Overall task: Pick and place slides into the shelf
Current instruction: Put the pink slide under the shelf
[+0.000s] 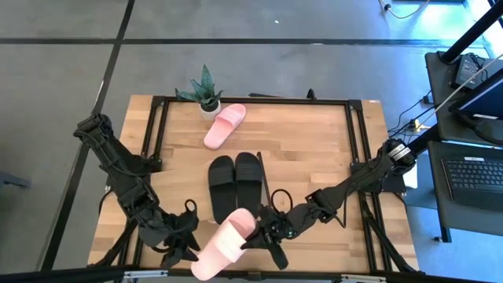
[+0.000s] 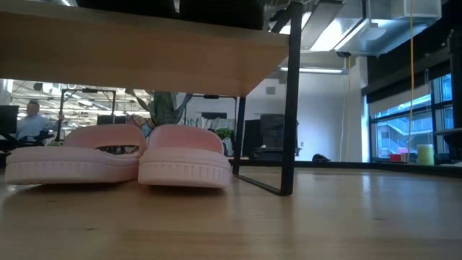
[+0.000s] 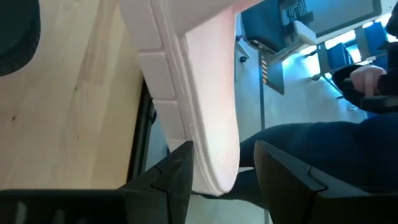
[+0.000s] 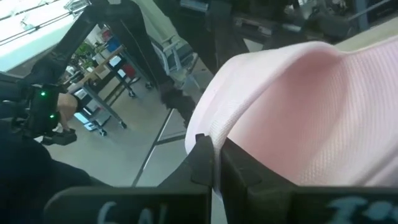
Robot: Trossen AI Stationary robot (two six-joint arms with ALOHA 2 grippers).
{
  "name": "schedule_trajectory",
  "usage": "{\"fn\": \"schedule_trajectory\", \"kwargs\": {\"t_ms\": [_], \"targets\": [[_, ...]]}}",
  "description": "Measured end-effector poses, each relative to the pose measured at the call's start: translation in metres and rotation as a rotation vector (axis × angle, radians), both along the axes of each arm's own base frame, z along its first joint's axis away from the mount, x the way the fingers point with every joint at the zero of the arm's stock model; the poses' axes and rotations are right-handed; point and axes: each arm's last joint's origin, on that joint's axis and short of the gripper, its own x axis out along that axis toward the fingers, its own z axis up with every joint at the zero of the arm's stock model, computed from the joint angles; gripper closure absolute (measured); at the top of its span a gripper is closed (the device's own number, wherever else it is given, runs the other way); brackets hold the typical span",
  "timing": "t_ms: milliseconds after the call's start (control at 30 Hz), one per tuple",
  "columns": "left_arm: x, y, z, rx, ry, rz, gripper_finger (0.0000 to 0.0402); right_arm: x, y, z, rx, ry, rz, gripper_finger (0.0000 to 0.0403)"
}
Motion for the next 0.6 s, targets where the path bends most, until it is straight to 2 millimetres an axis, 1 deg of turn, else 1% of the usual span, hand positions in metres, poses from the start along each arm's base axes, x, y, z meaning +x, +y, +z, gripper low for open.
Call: {"fn": "schedule_trajectory", "kwargs": {"t_ms": [300, 600], "targets": [[-0.0007, 0.0012, -0.0020, -0.003, 0.032, 0.018, 0.0241, 0.0066, -0.0109, 0.0003, -0.006, -0.006, -0.019, 0.0389], [-0.0026, 0.0038, -0.0063, 0.014, 0.088, 0.047, 0.0241, 0.0068, -0.0109, 0.0017, 0.005, -0.017, -0.002, 0.0389]]}}
